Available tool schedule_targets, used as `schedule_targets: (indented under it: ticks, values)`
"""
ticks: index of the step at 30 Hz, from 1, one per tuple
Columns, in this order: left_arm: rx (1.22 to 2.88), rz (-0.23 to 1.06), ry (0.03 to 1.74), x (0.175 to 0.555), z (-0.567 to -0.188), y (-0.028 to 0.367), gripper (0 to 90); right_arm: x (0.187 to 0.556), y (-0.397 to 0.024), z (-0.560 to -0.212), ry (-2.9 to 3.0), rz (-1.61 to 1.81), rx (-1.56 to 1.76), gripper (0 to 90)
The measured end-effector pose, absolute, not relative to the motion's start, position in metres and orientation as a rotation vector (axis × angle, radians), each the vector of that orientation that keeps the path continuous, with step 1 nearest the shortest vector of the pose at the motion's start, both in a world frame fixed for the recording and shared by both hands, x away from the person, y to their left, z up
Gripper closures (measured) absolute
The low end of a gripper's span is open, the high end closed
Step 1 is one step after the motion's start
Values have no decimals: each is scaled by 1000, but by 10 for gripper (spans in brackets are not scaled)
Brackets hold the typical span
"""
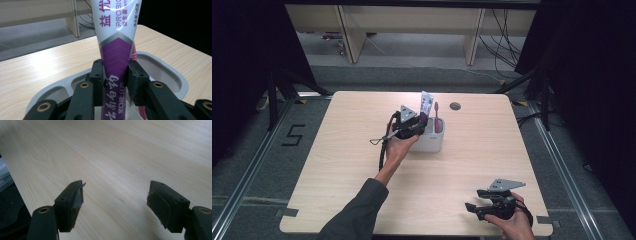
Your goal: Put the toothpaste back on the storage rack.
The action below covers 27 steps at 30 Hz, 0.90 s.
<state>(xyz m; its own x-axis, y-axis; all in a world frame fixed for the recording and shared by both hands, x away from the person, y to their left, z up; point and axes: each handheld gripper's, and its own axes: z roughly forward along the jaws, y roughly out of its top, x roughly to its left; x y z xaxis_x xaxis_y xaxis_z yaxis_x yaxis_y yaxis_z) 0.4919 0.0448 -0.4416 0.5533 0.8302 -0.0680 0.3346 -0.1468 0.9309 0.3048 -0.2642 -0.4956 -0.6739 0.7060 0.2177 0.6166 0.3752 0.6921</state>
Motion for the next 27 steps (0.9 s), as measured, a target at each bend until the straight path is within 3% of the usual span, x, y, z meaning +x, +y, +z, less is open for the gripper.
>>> schedule_targets:
  ticks: [11, 13, 17, 27]
  values:
    - [1756, 571, 1023, 491, -447, 49, 670, 305, -265, -496, 2514, 1175, 1207, 294]
    - [1747, 587, 1026, 489, -444, 48, 608, 306, -265, -496, 2515, 1177, 1189, 294]
    - [1718, 597, 1009, 483, -428, 48, 637, 306, -265, -497, 2519, 1175, 1189, 294]
    - [1724, 605, 1028, 479, -413, 56, 557, 306, -265, -497, 2521, 1178, 1189, 294]
